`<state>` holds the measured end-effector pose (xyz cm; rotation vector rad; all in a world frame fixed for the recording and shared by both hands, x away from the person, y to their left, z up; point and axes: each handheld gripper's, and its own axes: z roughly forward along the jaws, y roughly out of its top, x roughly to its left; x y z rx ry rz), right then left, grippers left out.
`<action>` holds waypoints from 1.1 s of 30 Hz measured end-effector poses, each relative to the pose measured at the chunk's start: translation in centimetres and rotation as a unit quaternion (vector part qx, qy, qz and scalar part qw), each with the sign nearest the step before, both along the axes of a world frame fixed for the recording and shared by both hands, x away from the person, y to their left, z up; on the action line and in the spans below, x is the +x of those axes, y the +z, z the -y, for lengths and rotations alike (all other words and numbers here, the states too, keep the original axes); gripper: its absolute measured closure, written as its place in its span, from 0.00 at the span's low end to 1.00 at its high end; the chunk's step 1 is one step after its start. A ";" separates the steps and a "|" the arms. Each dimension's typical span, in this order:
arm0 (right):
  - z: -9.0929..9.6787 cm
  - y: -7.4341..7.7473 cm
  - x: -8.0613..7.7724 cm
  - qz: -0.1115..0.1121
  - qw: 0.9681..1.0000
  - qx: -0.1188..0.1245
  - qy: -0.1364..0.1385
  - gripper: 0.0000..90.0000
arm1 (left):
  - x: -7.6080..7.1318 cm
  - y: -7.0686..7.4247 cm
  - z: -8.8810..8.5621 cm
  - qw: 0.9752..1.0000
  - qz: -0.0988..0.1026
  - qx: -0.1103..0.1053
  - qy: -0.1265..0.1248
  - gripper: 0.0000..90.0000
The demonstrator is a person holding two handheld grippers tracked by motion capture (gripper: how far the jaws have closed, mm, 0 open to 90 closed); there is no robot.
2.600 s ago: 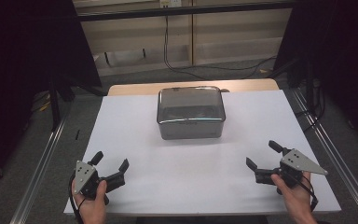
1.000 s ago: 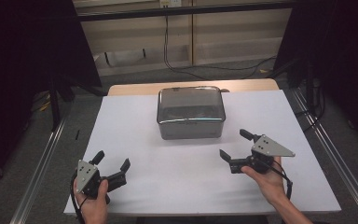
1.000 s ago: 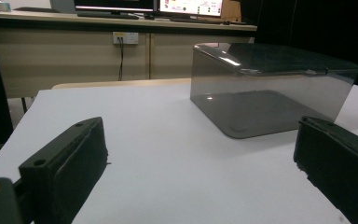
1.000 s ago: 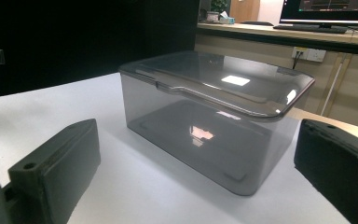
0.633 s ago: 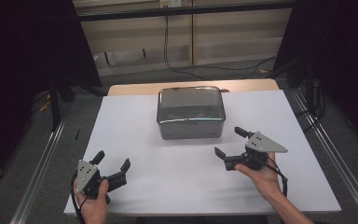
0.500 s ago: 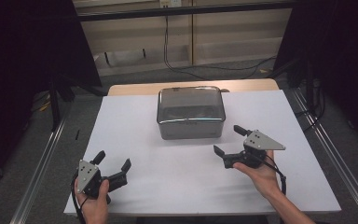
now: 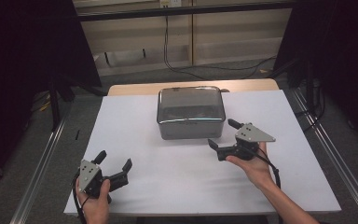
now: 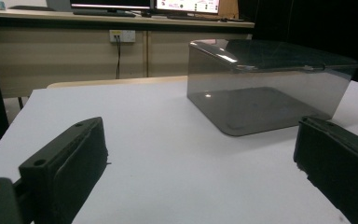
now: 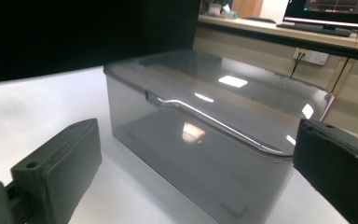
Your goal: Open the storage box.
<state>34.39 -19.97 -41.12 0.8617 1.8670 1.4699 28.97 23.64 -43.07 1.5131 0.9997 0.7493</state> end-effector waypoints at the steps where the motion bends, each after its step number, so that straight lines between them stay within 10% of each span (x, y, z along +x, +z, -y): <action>1: -0.2 0.0 0.2 -0.002 1.000 -0.007 0.000 0.01 | 0.0 0.0 0.0 1.000 0.000 -0.002 -0.001 0.03; 21: -2.7 1.6 2.7 0.035 0.996 -0.081 -0.014 0.03 | -0.1 0.0 -0.1 1.000 -0.002 -0.001 -0.002 0.03; 28: -4.1 1.4 3.2 0.057 0.988 -0.140 -0.007 0.02 | -0.2 0.0 0.0 1.000 -0.006 -0.002 -0.008 0.03; 33: -5.2 1.2 3.3 0.085 0.978 -0.192 0.001 0.06 | -0.1 -0.1 -0.1 1.000 -0.008 -0.002 -0.002 0.03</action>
